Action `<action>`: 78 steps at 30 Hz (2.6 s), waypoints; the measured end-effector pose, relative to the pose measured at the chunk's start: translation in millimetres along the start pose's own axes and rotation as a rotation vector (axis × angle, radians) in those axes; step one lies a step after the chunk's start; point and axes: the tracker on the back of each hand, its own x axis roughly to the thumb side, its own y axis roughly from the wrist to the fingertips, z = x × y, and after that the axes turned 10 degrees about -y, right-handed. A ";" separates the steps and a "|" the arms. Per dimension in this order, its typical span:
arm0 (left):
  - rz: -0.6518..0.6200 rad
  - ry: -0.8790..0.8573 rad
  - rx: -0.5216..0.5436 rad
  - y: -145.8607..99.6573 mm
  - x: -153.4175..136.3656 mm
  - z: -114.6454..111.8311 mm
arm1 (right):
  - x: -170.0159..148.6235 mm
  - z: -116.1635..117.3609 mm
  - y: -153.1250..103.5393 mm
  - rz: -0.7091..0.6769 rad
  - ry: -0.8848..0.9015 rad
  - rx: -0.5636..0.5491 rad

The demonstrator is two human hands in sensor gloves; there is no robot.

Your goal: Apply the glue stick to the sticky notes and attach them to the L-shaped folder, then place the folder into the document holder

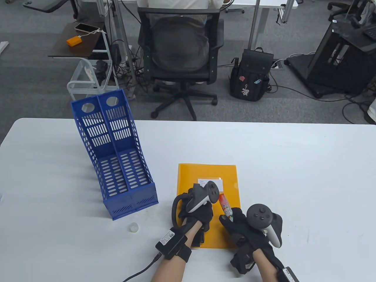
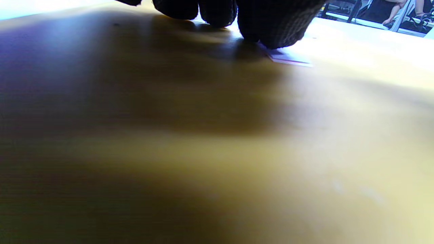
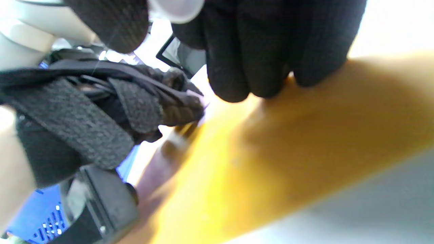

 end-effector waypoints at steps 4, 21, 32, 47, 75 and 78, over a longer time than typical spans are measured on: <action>-0.003 0.005 -0.004 0.7 0.3 0.0 | -0.1 -0.1 0.1 0.001 -0.001 0.001; -0.063 -0.101 -0.101 1.0 -8.9 8.2 | -0.4 -0.3 0.5 0.001 0.000 0.001; -0.030 -0.034 -0.013 0.6 -5.1 4.2 | -0.4 -0.3 0.6 0.001 0.001 0.002; -0.007 -0.031 -0.048 4.3 -4.2 6.9 | -0.5 -0.6 0.7 0.000 0.005 0.006; 0.012 -0.027 -0.281 19.0 -6.3 9.0 | -2.0 -1.7 1.2 0.003 0.012 0.004; 0.012 -0.028 -0.281 19.1 -7.6 9.1 | -2.1 -2.0 1.6 0.005 0.013 0.005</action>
